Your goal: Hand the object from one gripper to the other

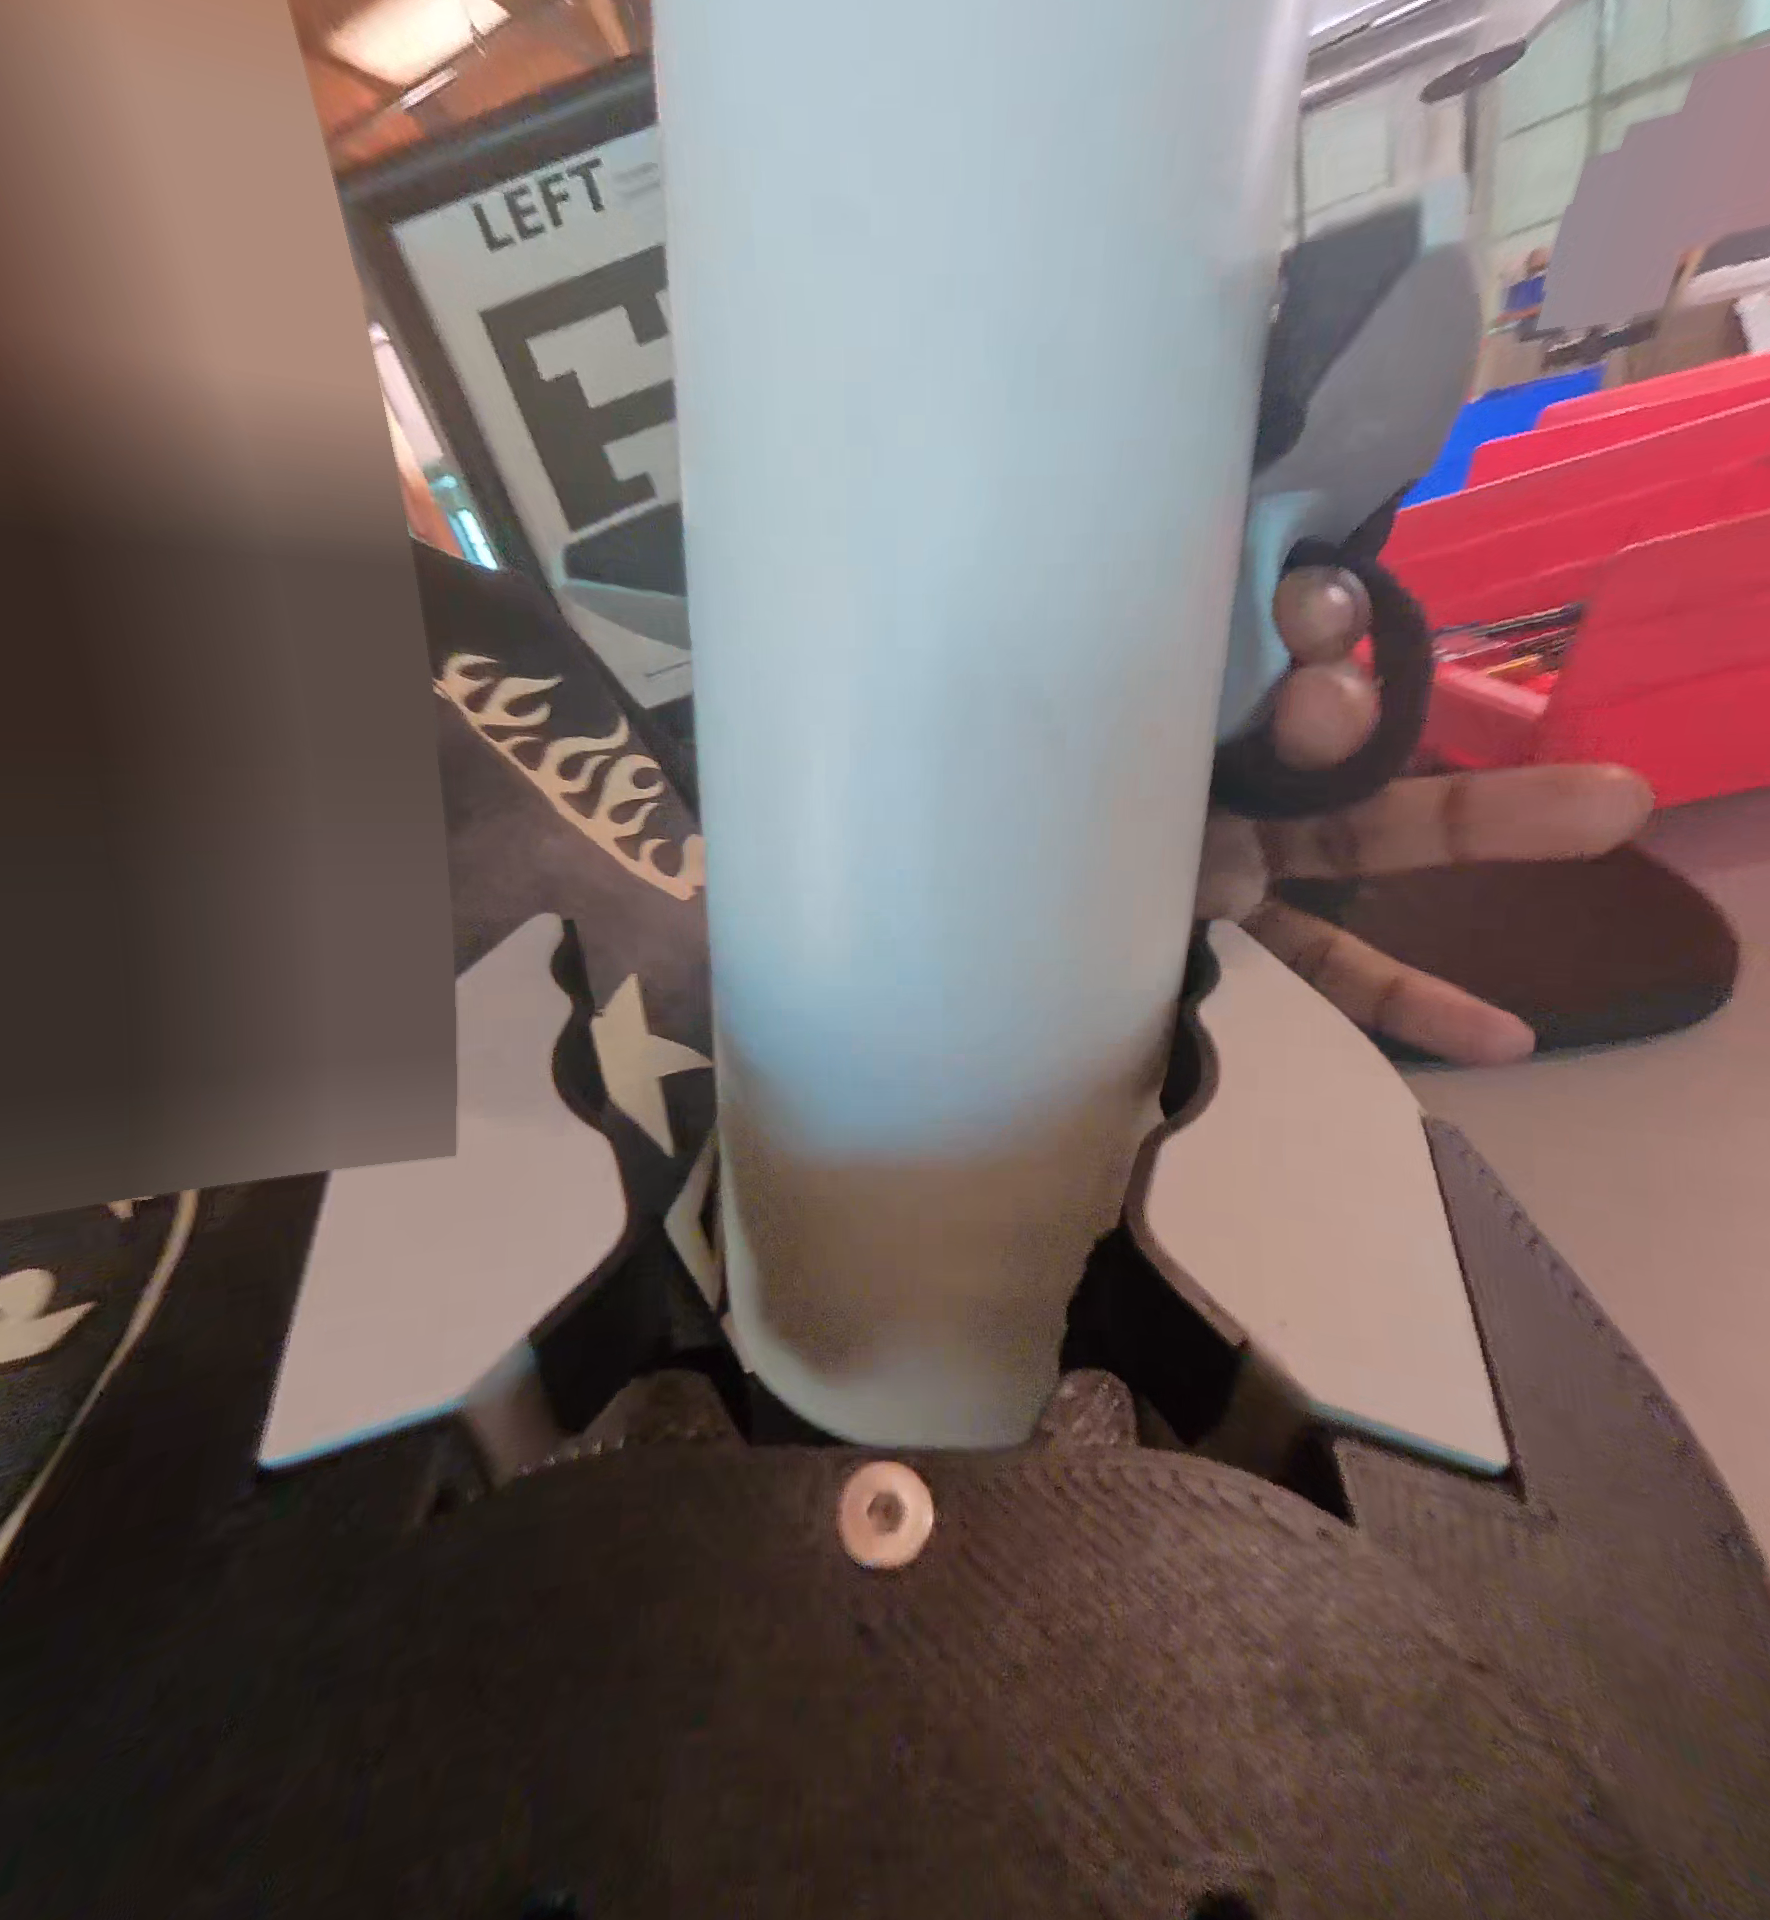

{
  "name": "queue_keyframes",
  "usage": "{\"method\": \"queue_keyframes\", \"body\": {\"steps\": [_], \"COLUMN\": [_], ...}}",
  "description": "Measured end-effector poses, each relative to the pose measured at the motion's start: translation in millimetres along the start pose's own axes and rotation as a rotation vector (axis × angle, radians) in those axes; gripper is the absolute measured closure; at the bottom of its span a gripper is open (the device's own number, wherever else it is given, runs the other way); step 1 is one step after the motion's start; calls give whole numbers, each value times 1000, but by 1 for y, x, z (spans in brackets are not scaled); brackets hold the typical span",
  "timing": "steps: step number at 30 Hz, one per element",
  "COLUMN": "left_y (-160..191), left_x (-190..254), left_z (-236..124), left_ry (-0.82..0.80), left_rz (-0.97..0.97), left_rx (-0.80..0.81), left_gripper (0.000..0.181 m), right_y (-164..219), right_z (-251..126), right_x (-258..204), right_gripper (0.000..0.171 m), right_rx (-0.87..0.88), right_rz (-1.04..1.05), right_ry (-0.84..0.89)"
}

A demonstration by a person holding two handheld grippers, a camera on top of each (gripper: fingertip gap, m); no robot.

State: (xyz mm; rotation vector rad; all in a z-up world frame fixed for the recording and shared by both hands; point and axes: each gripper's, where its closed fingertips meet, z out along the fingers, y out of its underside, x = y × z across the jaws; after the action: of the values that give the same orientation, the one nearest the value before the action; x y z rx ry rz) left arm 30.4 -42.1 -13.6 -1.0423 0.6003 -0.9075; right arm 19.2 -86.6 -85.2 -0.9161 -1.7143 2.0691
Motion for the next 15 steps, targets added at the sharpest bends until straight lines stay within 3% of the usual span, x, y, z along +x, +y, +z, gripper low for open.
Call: {"method": "queue_keyframes", "body": {"steps": [1, 3, 7, 9, 15], "left_y": [1, 0, 3, 7, 20], "left_x": [0, 4, -11, -25, -53], "left_z": [2, 7, 7, 5, 2], "left_ry": [-3, 15, -65, -185, -444], "left_rz": [-3, -26, -80, -65, -75], "left_rx": [2, 33, 17, -14, -77], "left_gripper": [85, 85, 86, 51, 48], "right_y": [0, 1, -7, -15, -32], "right_z": [1, 1, -7, -20, -63], "right_x": [3, 8, 20, 37, 73], "right_gripper": [66, 84, 84, 85, 85], "right_rx": [3, 4, 60, 85, 43], "right_rz": [-28, -79, -123, -190, -427], "right_ry": [27, 80, 203, 378, 910]}}
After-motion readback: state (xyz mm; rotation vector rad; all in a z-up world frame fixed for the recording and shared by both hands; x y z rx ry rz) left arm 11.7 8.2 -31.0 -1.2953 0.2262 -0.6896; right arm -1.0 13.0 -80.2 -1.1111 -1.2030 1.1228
